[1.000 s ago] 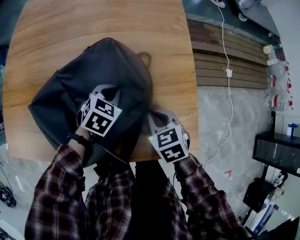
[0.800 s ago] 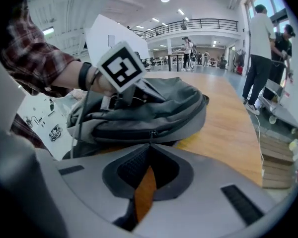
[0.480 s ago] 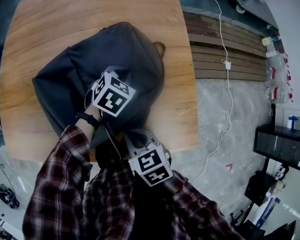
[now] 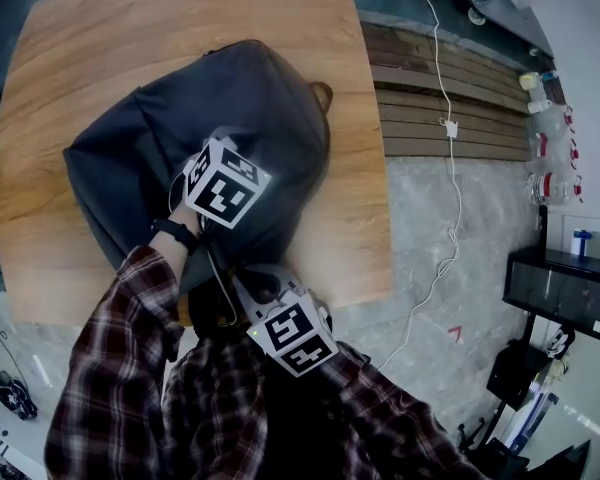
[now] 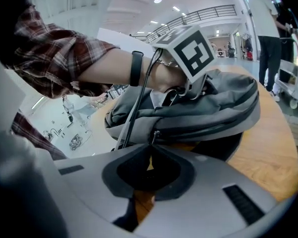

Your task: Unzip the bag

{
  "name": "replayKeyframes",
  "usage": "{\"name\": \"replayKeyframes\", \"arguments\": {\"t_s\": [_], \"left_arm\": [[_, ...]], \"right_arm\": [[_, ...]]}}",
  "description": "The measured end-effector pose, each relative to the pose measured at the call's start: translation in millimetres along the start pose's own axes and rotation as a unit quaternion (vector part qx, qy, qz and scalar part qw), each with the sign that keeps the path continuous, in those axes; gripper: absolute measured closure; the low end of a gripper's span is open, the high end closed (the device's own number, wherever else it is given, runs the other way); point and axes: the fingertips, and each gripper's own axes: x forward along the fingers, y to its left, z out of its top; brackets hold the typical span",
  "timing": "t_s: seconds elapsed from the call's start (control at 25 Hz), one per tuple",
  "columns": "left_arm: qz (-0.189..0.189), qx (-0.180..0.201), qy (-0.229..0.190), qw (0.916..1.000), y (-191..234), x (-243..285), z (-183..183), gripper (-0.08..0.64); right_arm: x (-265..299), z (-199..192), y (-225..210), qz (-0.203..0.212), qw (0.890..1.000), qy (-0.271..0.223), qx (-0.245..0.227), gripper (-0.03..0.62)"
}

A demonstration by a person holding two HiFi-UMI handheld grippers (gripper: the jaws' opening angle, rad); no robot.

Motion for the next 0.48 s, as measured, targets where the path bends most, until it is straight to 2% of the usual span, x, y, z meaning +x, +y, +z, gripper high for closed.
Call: {"name": "replayKeyframes", "arguments": {"t_s": [0.08, 0.2, 0.48], "left_arm": [[0.001, -0.003, -0.004, 1.0000, 1.0, -0.8, -0.3, 0.551], [0.008, -0.015, -0.016, 0.9997, 4.0, -0.9, 1.7, 0.551], [0.047, -0.091, -0.106, 0.9890, 11.1, -61.1, 16.3, 0.551]], "right_arm": [[-0.3, -1.0, -0.2, 0.004, 1.000, 0.003, -0.012, 0.580], [-9.6, 0.7, -11.4, -0.018, 1.000, -0.002, -0.020, 0.581], [-51.5, 14.2, -27.0, -0.048, 0.998, -0.022, -0.047, 0.581]]}}
